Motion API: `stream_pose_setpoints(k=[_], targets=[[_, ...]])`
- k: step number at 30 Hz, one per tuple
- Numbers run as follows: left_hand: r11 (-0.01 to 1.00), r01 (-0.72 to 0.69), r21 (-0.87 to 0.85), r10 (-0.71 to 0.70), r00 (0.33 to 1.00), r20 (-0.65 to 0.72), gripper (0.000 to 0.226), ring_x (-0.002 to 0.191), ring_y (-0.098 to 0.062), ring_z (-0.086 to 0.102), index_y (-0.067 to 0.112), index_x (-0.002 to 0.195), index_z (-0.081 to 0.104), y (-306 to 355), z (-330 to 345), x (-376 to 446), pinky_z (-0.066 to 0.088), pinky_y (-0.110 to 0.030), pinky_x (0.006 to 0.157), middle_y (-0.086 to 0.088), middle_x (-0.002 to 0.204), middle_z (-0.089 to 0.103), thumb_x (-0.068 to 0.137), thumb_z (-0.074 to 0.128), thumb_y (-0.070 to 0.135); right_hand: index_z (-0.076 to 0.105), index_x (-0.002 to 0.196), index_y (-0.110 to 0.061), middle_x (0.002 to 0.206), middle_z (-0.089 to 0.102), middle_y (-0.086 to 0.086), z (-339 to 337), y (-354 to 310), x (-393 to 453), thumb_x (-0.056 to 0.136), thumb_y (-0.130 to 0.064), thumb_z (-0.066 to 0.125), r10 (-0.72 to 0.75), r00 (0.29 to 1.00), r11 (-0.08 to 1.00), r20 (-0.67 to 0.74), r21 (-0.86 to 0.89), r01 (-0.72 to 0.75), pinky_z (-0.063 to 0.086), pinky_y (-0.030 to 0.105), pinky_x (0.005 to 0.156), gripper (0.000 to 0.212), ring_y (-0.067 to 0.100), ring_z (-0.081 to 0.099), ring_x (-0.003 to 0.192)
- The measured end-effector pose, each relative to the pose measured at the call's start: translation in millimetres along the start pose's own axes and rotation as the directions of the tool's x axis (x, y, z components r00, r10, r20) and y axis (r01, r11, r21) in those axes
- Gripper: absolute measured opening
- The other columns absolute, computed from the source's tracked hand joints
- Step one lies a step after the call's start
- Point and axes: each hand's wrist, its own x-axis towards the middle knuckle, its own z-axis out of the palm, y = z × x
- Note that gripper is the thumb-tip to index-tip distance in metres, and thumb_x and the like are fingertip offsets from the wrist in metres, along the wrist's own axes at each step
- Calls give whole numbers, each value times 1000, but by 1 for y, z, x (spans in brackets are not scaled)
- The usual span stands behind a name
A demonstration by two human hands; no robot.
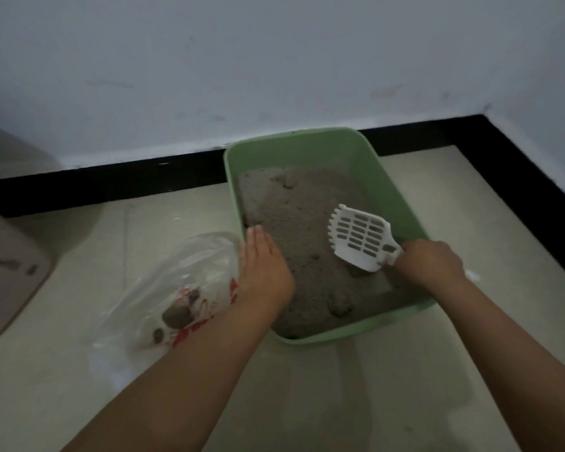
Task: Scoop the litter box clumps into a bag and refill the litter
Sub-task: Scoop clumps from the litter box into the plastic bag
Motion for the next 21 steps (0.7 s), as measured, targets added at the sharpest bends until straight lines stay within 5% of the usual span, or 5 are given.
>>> stream_pose_setpoints(k=[3,10,14,18,21], targets=[[989,-3,149,5,1000,-7,58,144,-32,-13,-7,144,-8,3,10,0,-8,-39,117,-22,153,-15,96,20,10,57,118,-12,128,55,14,-7,11,12,91,-30,49,36,999,999,20,13,-36,39,35,98,35,31,48,120],[991,31,127,-23,997,-68,58,145,-29,-10,-3,146,-4,5,15,2,-6,-37,117,-19,155,-13,100,18,25,52,124,-7,127,53,12,-23,24,20,91,-43,51,32,997,994,73,-104,-24,37,37,100,48,29,47,120],[998,20,53,-14,993,-117,57,145,-27,-7,-3,146,1,3,18,2,-5,-35,117,-19,155,-8,101,17,27,52,124,-9,121,57,7,-32,16,18,92,-46,48,-74,991,988,108,-126,87,38,32,80,49,25,55,112],[998,56,5,-55,986,-158,56,145,-30,-8,-6,145,0,2,23,2,-6,-36,117,-22,155,-9,101,19,23,55,116,-8,76,50,1,-35,16,22,92,-46,47,-167,962,920,217,-316,231,42,29,74,47,20,55,83],[997,70,11,-68,985,-158,55,144,-32,-7,-8,145,0,3,23,4,-6,-37,117,-23,154,-9,101,18,21,55,102,-12,68,42,-1,-37,19,28,92,-38,48,-225,925,846,306,-409,341,42,28,72,29,19,51,79]])
